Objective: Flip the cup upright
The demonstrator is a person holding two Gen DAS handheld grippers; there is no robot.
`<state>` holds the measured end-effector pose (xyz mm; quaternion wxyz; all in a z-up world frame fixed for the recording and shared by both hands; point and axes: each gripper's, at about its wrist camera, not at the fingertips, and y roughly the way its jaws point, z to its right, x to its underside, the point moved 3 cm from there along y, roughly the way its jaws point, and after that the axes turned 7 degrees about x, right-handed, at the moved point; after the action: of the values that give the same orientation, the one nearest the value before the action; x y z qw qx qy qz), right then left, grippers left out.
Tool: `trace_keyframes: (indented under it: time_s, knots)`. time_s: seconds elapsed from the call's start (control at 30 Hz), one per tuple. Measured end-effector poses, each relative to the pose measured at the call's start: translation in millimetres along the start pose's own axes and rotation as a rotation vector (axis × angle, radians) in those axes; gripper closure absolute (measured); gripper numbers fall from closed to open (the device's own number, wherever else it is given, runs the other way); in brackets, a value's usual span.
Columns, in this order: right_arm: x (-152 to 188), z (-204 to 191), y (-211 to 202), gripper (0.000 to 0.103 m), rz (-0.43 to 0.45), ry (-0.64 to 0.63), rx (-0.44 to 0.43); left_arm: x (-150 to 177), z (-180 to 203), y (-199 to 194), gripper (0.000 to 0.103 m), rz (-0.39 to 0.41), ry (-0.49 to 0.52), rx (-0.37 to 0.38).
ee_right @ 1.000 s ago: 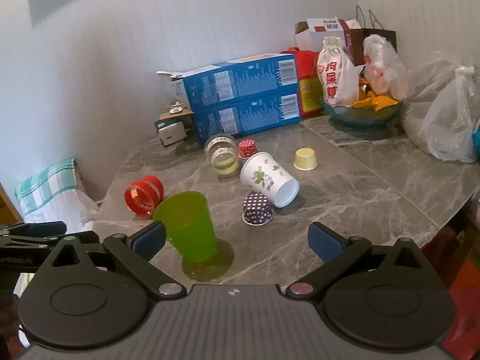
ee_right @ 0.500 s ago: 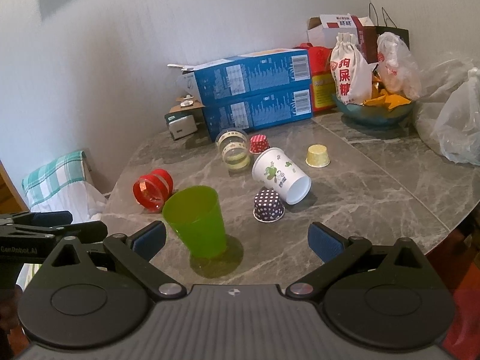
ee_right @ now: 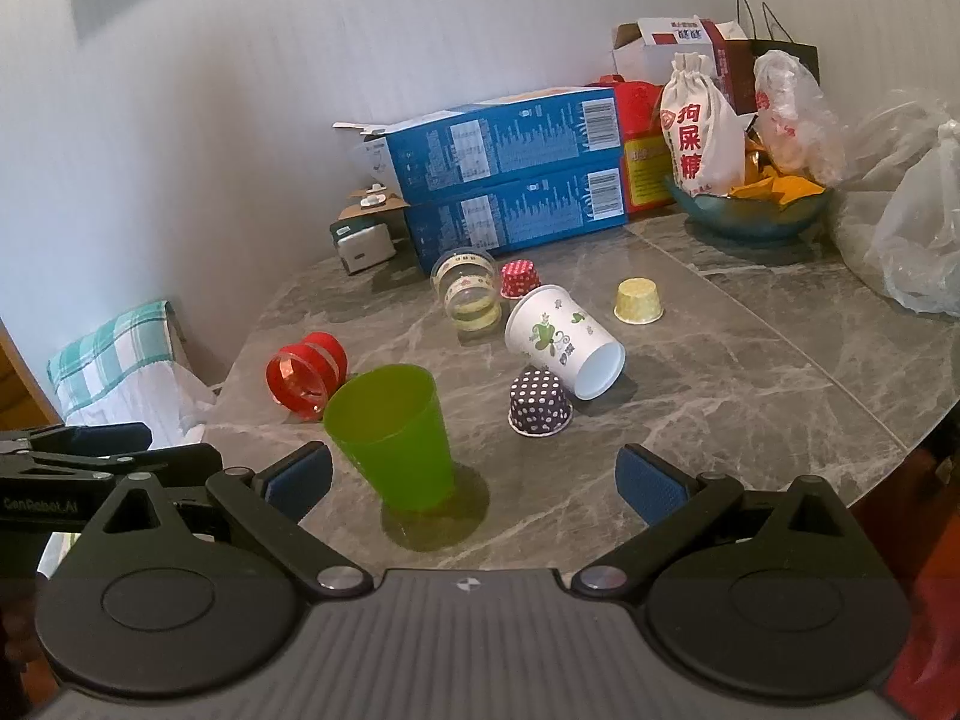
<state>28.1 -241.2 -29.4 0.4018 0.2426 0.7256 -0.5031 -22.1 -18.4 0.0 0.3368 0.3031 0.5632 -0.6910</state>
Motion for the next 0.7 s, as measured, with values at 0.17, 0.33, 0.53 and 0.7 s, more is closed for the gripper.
trace_keyframes:
  time_s: [0.17, 0.33, 0.53, 0.7]
  knots:
    - [-2.0, 4.4, -1.9, 0.001, 0.014, 0.028, -0.008, 0.2, -0.5, -0.2, 0.000, 0.000, -0.002, 0.000]
    - [-2.2, 3.8, -1.3, 0.001, 0.010, 0.022, 0.006, 0.1, -0.9, -0.5, 0.000, 0.006, -0.008, 0.005]
    - [1.2, 2.5, 3.3, 0.001, -0.012, 0.018, 0.005, 1.0, 2.1, 1.2, 0.000, -0.003, -0.001, 0.012]
    - [1.1, 2.6, 3.0, 0.001, -0.012, 0.020, 0.001, 0.7, 1.8, 2.6, 0.000, -0.004, -0.003, 0.014]
